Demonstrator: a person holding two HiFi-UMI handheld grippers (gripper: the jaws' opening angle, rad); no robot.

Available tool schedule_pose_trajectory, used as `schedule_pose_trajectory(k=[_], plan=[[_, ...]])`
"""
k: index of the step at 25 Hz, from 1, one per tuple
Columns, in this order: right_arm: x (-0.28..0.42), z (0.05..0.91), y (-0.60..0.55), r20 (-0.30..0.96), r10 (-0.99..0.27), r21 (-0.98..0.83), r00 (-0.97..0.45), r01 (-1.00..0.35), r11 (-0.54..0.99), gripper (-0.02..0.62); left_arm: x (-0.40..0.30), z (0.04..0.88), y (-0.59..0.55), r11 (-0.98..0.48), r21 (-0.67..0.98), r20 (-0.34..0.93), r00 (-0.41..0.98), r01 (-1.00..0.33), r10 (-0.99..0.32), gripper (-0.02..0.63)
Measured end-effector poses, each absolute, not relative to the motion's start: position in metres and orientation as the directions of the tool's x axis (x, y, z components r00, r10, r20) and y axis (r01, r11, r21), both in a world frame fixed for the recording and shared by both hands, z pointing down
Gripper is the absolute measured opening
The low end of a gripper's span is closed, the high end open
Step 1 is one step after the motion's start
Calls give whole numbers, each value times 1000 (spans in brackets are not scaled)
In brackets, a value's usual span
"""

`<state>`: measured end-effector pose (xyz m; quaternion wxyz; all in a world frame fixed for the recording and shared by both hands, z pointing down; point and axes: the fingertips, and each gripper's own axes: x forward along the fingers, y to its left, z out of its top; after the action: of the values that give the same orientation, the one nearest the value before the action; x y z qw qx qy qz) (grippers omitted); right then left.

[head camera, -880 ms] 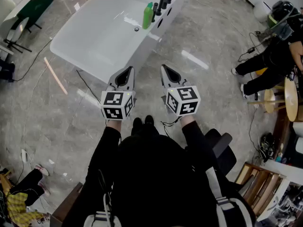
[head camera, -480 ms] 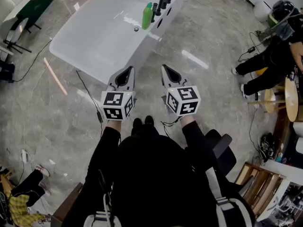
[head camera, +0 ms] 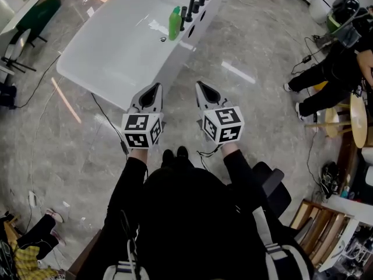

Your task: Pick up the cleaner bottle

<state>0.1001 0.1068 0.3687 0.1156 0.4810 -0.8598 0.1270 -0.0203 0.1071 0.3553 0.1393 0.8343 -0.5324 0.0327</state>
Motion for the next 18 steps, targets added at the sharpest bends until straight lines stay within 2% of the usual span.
schedule_pose_trajectory(k=[18], plan=[[162, 376, 64, 349, -809, -132, -473, -880, 457, 2, 31, 346, 44, -394, 186, 186, 426, -900, -885, 8]])
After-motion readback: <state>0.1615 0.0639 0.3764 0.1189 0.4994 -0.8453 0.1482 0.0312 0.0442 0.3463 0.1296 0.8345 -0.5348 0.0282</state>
